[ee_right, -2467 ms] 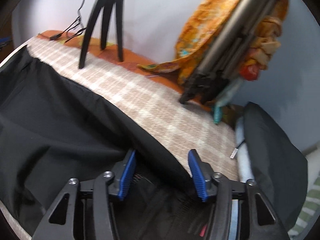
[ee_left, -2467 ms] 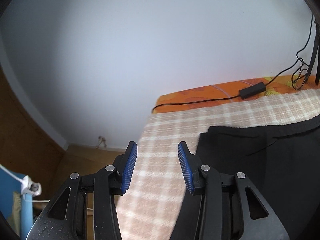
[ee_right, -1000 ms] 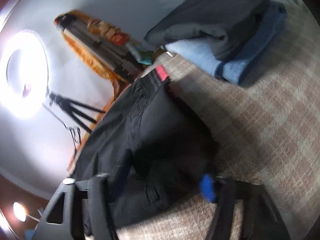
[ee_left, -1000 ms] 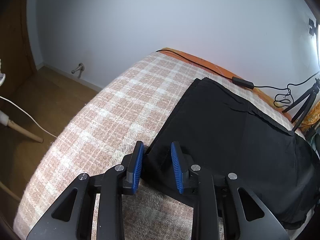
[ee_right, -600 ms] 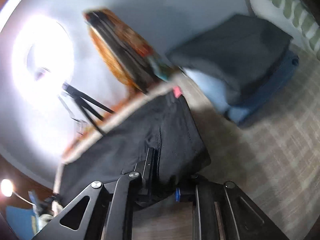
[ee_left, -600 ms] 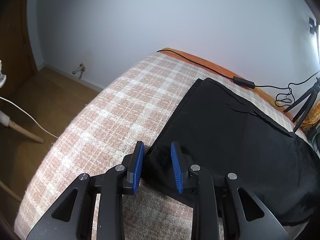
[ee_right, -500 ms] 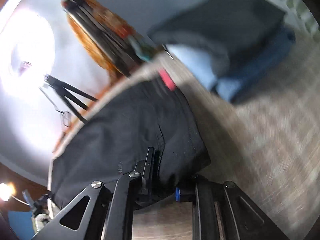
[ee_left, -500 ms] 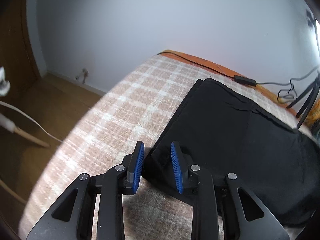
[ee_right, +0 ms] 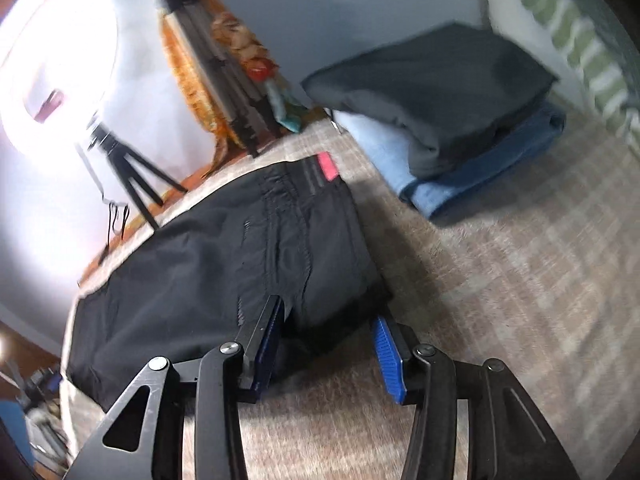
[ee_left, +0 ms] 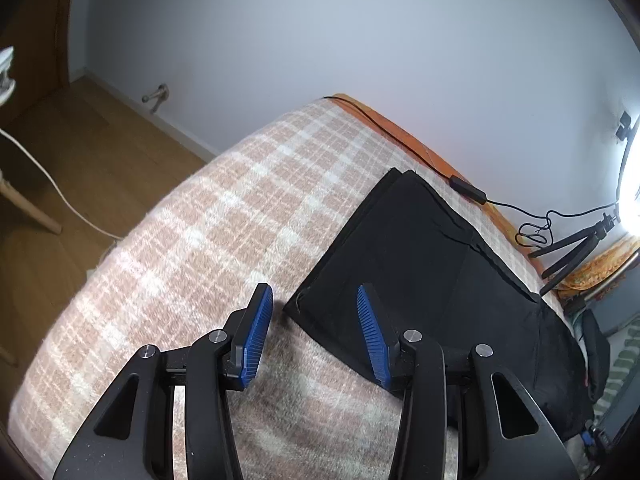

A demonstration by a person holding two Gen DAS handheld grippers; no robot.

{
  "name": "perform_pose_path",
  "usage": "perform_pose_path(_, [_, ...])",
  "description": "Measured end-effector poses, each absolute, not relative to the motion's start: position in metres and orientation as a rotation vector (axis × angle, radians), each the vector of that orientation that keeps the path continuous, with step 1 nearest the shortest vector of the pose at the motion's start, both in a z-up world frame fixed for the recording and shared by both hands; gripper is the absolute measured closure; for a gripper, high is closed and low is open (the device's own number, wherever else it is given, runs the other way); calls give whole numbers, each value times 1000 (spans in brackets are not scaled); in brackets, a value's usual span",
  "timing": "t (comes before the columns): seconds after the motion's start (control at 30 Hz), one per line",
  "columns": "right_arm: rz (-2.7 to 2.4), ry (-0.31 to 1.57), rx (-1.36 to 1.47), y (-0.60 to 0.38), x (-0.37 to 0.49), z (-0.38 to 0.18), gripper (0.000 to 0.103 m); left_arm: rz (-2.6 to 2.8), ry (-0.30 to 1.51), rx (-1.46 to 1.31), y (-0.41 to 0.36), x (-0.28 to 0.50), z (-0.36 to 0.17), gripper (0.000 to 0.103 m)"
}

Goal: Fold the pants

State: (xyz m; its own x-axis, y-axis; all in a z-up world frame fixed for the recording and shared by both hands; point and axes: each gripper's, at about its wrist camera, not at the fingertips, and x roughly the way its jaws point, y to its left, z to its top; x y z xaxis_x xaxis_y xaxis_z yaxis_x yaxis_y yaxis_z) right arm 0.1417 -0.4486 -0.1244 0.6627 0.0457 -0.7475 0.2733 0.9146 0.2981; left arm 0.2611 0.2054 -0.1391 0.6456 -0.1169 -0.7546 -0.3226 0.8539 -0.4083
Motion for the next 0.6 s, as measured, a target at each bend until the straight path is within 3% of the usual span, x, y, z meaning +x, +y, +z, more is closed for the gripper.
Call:
perform_pose_path(0.23, [147, 801, 244, -376, 119, -100, 55, 135, 896, -518, 187, 263, -147, 60])
perform_pose_path(0.6, [563, 883, -20, -237, 122, -135, 56, 141, 883, -515, 183, 262, -146, 60])
